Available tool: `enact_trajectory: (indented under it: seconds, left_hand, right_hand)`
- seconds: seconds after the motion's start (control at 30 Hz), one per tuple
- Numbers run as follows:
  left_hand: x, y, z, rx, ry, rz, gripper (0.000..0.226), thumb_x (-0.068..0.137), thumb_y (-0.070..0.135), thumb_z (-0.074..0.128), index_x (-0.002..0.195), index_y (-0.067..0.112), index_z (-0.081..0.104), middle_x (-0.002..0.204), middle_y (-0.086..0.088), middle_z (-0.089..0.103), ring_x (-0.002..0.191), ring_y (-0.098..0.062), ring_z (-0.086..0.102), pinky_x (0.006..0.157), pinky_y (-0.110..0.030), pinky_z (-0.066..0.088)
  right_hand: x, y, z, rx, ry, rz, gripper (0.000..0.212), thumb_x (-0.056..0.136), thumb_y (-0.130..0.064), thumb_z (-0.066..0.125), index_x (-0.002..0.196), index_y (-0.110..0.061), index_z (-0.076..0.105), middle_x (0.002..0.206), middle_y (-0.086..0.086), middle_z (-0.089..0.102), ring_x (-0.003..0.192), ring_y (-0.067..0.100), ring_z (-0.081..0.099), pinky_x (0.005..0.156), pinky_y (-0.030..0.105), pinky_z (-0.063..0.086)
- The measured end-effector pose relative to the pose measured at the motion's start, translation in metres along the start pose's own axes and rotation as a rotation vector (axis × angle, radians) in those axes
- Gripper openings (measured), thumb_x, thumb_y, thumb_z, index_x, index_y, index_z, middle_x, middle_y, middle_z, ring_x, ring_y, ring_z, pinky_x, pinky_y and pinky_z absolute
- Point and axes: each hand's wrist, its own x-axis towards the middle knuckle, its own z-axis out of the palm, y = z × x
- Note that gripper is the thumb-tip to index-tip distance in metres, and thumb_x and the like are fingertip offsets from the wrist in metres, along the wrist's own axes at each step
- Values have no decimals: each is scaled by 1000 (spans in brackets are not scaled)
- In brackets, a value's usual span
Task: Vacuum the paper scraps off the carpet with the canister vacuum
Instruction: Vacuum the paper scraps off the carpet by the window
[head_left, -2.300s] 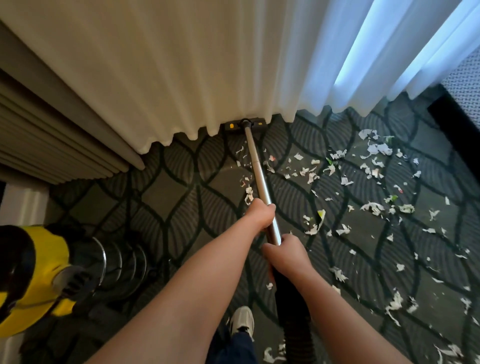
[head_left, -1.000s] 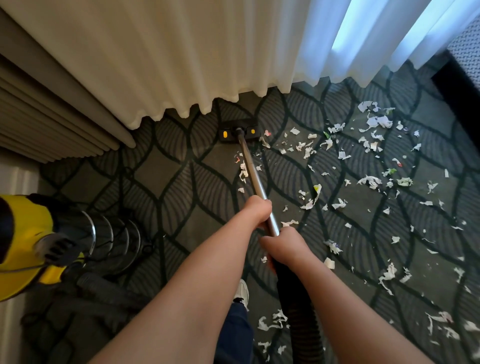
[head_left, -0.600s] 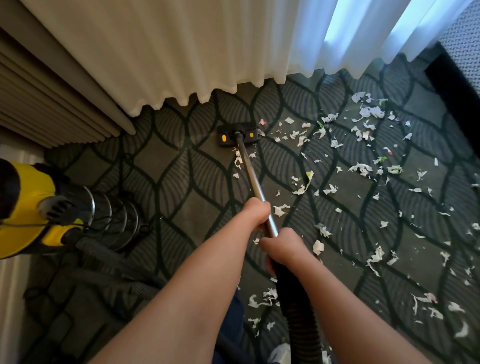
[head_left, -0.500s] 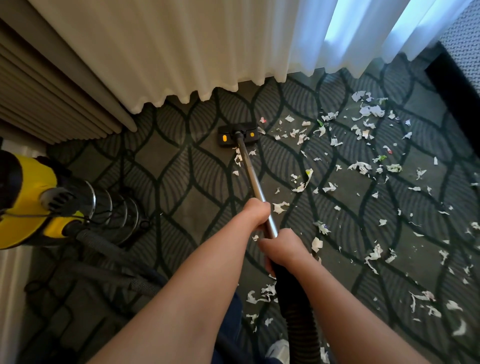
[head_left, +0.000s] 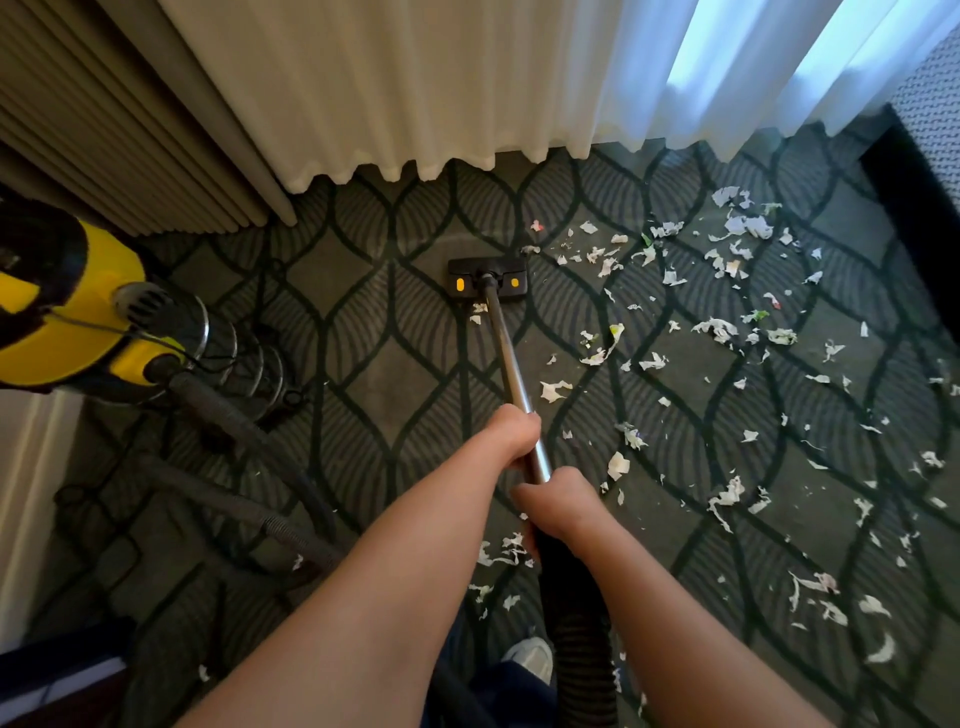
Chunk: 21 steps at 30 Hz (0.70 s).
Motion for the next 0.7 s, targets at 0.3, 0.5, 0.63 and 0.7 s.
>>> enact_trajectory:
  seconds: [0.3, 0.5, 0.63, 0.7]
  left_hand:
    - [-27, -43, 14, 14, 18, 21, 41, 99, 25, 45, 131, 0, 46, 121, -19, 58, 105, -33, 61, 91, -41, 54]
    - [-41, -69, 19, 7, -4, 0, 42, 101, 24, 44, 135, 1, 43, 122, -18, 57, 106, -32, 61, 83, -37, 55]
    - [-52, -82, 17, -1, -1, -2, 44, 100, 26, 47, 136, 0, 43, 126, -18, 57, 109, -33, 60, 85, -36, 53]
    - [-55, -91, 12, -12, 6, -5, 47, 98, 29, 49, 136, 1, 42, 129, -18, 56, 113, -34, 58, 97, -40, 50]
  right_hand:
    - [-20, 42, 21, 22, -22, -16, 9, 86, -10, 57, 83, -6, 50, 71, 14, 63, 46, 23, 60, 46, 28, 53]
    - [-31, 67, 38, -20, -12, -19, 9, 85, -12, 57, 82, -6, 51, 74, 15, 65, 55, 25, 62, 60, 36, 57]
    - [-49, 71, 43, 26, -43, 9, 8, 86, -8, 54, 86, -1, 52, 68, 17, 63, 40, 22, 59, 42, 25, 50]
    - [-56, 70, 50, 58, -67, 14, 8, 86, -7, 55, 86, 0, 51, 68, 18, 62, 38, 22, 58, 38, 25, 49]
